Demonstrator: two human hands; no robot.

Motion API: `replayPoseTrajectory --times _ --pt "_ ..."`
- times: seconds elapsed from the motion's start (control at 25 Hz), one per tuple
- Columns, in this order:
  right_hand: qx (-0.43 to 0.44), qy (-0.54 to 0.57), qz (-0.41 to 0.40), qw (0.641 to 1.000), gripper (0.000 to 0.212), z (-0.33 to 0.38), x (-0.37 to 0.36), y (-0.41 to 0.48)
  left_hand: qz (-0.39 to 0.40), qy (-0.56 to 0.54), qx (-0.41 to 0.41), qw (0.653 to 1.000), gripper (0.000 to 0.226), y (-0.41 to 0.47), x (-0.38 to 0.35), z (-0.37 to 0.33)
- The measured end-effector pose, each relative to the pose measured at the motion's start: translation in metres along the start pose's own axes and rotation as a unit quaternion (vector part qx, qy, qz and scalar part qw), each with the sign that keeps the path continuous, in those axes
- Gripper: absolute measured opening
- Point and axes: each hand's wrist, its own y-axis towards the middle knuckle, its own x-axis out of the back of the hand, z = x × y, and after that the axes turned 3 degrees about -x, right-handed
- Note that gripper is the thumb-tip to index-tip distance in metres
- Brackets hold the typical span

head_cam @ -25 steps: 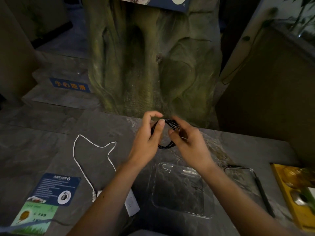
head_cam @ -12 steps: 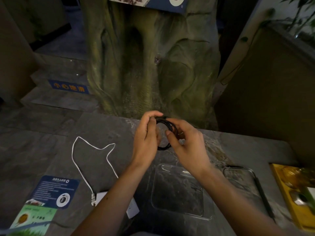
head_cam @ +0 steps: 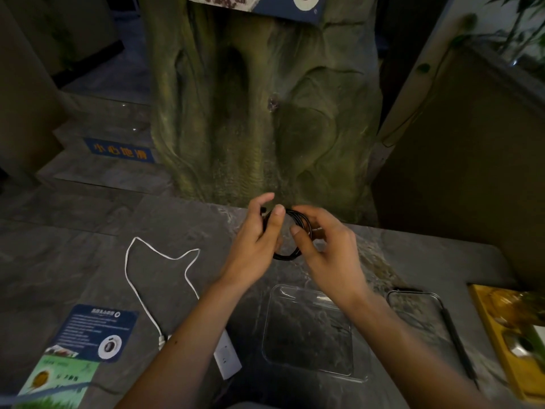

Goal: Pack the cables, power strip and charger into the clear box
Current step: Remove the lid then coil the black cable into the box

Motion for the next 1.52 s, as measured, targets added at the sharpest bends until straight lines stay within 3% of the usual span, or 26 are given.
replayPoseTrajectory --times 0.12,0.24,0.44,0.6,0.88,1.08,1.28,1.52 --pt "-0.007 0.016 -0.004 1.000 0.028 0.000 -0.001 0.001 -0.014 0.035 0.010 0.999 0.063 0.002 0.000 0.003" --pt "-0.005 0.027 -0.007 1.000 0.028 0.000 -0.001 0.001 -0.008 0.038 -0.023 0.999 0.036 0.003 0.000 -0.003" --pt "-0.016 0.038 0.000 0.999 0.025 -0.002 -0.002 0.001 0.018 -0.046 -0.043 0.998 0.018 0.000 -0.001 -0.018" --pt "-0.021 0.085 0.025 0.996 0.022 -0.003 -0.003 0.000 0.027 -0.056 -0.043 0.997 0.018 -0.001 -0.001 -0.019" --pt "-0.032 0.040 0.078 0.996 0.019 -0.012 -0.006 0.004 0.048 -0.075 -0.053 0.995 0.022 0.001 0.003 -0.017" --pt "-0.062 0.129 0.084 0.986 0.021 -0.015 -0.009 0.006 0.051 -0.034 -0.056 0.997 0.017 0.000 0.003 -0.011" --pt "-0.114 0.231 0.049 0.965 0.024 -0.012 -0.008 0.004 -0.008 0.049 -0.037 0.998 0.006 0.001 0.005 -0.003" --pt "-0.133 0.302 0.042 0.943 0.021 -0.010 -0.006 0.006 -0.013 0.062 -0.034 0.997 0.020 0.002 0.003 -0.007"
